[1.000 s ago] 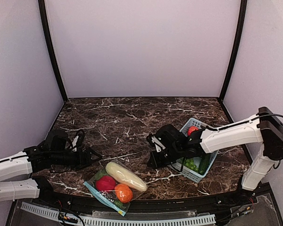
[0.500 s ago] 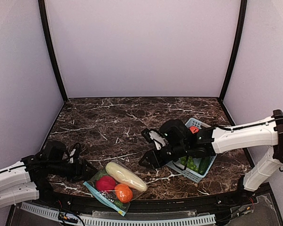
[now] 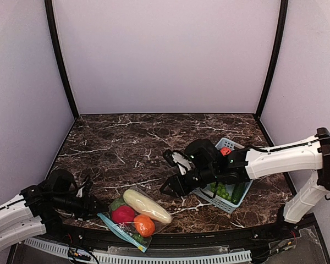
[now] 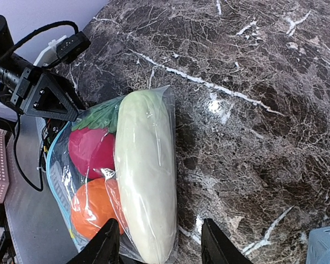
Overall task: Place the food in the zip-top bag and seal the zipper
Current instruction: Pick up the zipper food storage bag at the corner of the board.
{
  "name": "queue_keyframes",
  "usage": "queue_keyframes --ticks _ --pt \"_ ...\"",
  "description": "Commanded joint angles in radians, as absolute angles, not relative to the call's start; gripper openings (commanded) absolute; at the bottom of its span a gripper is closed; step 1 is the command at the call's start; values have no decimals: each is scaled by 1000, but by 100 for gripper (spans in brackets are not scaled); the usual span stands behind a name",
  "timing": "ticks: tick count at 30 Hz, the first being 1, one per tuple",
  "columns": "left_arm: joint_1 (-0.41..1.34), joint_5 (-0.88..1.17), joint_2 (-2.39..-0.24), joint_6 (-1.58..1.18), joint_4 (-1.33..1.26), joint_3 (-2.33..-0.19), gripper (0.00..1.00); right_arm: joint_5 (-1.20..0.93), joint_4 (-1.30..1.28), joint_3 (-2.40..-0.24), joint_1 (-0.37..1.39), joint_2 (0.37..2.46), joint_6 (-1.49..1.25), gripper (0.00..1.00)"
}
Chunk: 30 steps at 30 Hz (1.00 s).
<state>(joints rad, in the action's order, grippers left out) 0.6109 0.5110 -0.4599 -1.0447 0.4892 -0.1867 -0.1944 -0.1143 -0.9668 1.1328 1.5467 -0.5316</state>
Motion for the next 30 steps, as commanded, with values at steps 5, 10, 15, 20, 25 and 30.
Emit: queue_keyframes --ticks 5,10,15,20,25,30 --pt "613 575 -388 -1100 579 -179 33 -196 -77 -984 1141 1559 -518 49" --pt "614 609 -407 -1105 540 -181 11 -190 -74 -982 1144 1548 -515 49" --pt "614 622 -452 -1158 394 -234 1 -150 -87 -978 1173 1500 -495 49" --pt "614 609 -553 -1181 261 -361 1 -56 -86 -961 1240 1434 -486 52" --pt "614 579 -689 -1145 229 -509 1 53 -94 -957 1313 1395 -511 63" --pt "614 531 -751 -1202 108 -589 1 197 -207 -1047 1377 1435 -593 66"
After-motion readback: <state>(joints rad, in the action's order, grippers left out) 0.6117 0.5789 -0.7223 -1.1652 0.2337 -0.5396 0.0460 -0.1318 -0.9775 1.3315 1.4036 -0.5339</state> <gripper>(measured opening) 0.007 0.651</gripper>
